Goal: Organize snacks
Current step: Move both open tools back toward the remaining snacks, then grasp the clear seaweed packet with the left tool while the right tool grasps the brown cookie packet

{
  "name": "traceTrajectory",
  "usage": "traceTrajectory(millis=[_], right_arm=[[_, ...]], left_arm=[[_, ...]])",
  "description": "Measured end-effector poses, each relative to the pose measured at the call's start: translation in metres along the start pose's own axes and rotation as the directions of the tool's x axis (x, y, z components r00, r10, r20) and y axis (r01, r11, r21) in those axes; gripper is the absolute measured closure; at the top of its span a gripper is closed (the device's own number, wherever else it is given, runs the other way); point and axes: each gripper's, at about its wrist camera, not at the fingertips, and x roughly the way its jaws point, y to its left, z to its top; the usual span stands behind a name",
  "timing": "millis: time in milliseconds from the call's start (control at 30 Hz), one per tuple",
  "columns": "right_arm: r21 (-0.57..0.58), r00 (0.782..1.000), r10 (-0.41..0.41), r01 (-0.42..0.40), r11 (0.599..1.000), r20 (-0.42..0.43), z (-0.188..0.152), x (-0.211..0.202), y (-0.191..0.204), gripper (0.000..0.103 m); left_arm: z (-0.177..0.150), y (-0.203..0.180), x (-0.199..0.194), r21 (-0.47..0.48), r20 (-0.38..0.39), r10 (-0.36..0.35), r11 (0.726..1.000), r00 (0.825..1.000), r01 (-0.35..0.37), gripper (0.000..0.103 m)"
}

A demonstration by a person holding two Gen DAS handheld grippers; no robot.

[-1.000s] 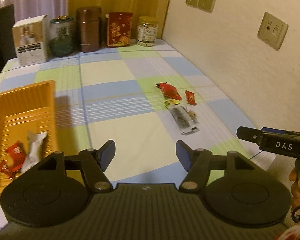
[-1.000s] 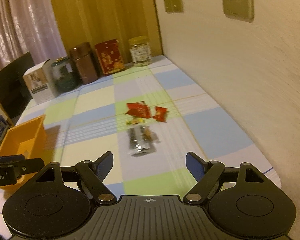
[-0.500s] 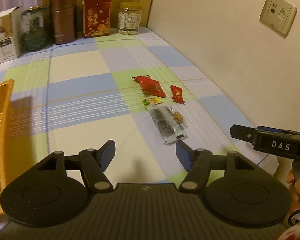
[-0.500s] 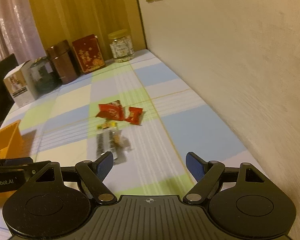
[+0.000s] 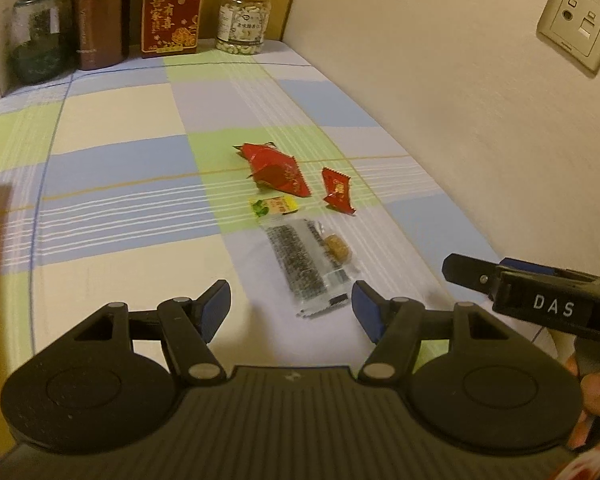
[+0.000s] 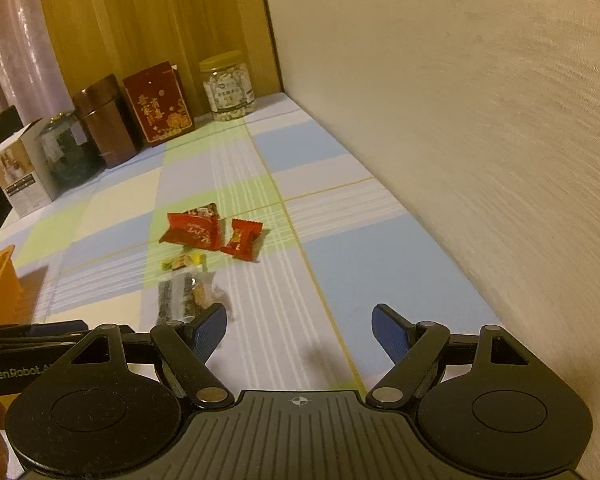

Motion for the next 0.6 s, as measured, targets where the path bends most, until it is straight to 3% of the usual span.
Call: traceTrajectory(millis=[233,600], right_arm=[[0.004,1.000,-0.016,0.016,1.000,-0.009,-0.003,0.009,-0.005,0.024],[0.013,0.999,-0.034,0.035,0.999,-0.021,-0.007,0.024,-0.012,0.024]], left_arm=[[0.005,-0.010,0.020,0.006,0.016,-0.030,1.000,0.999,0.030,0.041],[0.009,-0.013,0.052,0.005,-0.003,-0.025,1.000,1.000,0.025,0.061]])
